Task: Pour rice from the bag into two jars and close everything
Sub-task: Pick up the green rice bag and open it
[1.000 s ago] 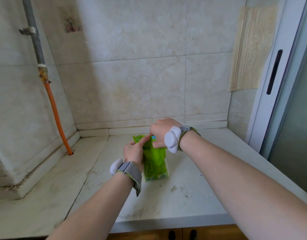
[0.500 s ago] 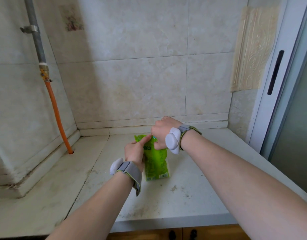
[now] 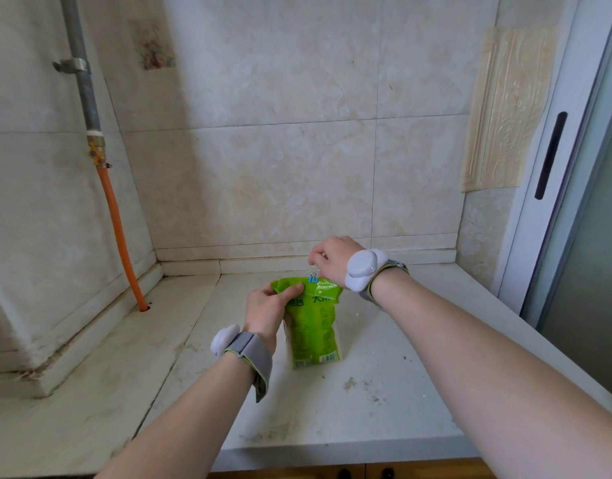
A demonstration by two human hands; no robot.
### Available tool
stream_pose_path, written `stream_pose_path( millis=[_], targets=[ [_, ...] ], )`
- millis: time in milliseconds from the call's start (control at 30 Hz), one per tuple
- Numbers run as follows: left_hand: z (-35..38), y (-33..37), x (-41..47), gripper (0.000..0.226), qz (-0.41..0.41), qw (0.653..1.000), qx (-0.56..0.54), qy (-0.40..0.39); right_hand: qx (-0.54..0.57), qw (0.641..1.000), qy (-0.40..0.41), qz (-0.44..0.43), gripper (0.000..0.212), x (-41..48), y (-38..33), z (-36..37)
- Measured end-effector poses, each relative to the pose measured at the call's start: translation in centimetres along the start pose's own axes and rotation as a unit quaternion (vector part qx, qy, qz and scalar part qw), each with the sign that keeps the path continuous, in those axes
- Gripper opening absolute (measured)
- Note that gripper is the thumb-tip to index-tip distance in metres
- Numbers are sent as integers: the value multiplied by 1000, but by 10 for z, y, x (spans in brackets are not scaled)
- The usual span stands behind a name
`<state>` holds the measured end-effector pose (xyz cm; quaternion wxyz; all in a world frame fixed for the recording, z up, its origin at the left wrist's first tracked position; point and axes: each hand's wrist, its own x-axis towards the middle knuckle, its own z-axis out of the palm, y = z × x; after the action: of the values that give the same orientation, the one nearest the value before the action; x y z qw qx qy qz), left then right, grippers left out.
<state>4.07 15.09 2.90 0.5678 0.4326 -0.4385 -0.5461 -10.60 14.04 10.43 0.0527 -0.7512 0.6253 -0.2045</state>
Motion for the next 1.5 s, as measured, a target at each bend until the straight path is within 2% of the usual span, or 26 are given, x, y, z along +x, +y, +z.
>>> stream_pose_path(
  millis=[167,333,467,567,700,800,933,1167,1333,1500],
  targets=[
    [-5,-1,-4,15,29,998,-27,-49,8,997,-59,49,36,2,0,1],
    [-7,-2,-3,16,49,998,-27,-37,38,989,-111,95,37,1,-2,6],
    [-5,-5,-5,20,65,997,-34,-22,98,978,-149,113,21,0,-6,1],
    [-5,-6,-5,21,69,997,-37,-26,124,966,-186,131,33,-2,-6,0],
    [-5,-5,-7,19,75,996,-31,-30,128,962,-210,119,28,-4,-5,-3],
    [-6,-6,-5,17,71,997,-29,-27,113,975,-177,71,10,-4,-4,0],
    [-7,-6,-3,14,61,997,-35,-22,106,990,-96,8,9,-4,-2,-7],
    [-4,-6,-2,10,27,999,-36,-8,112,994,-17,13,23,-6,-2,-17],
    [-2,-1,-3,13,14,999,-38,3,61,997,-53,-6,23,-10,-4,-19],
    [1,-1,-4,9,9,999,-42,6,63,997,-49,-6,19,-10,-2,-19]
  ],
)
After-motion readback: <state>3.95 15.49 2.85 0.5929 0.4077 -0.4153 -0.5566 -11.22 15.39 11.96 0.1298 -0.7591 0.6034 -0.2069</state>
